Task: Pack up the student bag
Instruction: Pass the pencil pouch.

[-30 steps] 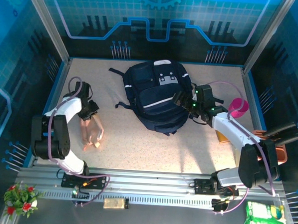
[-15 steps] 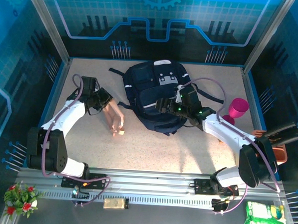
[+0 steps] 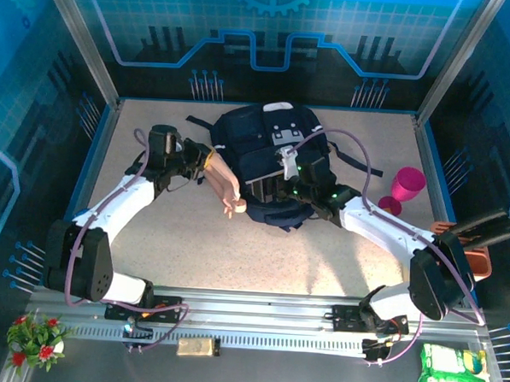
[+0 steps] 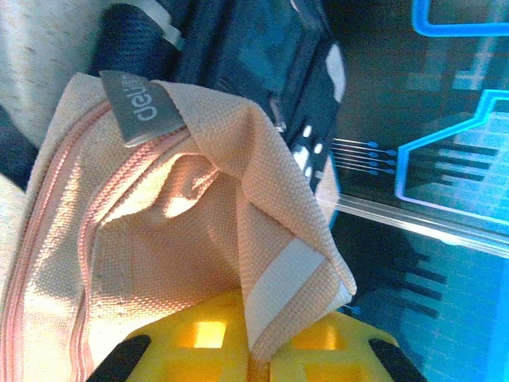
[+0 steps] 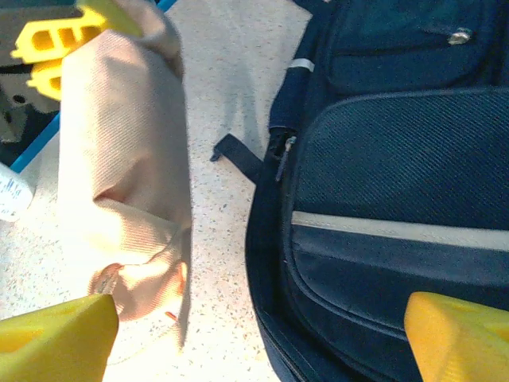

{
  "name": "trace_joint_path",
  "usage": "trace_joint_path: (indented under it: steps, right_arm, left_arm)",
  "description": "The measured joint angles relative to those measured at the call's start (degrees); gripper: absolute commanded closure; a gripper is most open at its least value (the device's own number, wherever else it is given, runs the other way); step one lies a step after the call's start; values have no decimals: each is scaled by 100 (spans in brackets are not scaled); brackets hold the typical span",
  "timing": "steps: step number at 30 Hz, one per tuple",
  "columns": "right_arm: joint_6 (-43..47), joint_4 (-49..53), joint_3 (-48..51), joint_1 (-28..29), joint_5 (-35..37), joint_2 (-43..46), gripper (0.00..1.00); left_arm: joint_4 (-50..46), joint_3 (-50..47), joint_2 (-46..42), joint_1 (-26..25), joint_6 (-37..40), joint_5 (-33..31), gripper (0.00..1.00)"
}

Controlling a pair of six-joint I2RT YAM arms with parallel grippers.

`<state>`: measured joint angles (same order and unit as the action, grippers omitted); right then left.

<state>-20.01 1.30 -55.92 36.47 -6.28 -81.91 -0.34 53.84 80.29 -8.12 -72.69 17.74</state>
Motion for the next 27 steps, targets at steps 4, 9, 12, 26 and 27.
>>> trace_joint_path:
  steps: [4,9,12,26,27]
  right_arm:
    - [267,-11,-350,155,-258,-289,7]
    - [439,-20,-811,446,-420,-763,7]
    - [461,-31,-933,562,-468,-962,10]
    - [184,70,-1408,654,109,-1637,84]
    - [136,76,-1405,640,155,-1637,87]
  left_arm:
    - [393,-20,74,-15,-402,136,89]
    - [667,-101,225,-31,-723,258,89]
    - [691,-149,249,-31,-837,289,89]
    - [809,-157,249,-31,-868,374,63]
    - [796,-155,247,-31,-817,372,54]
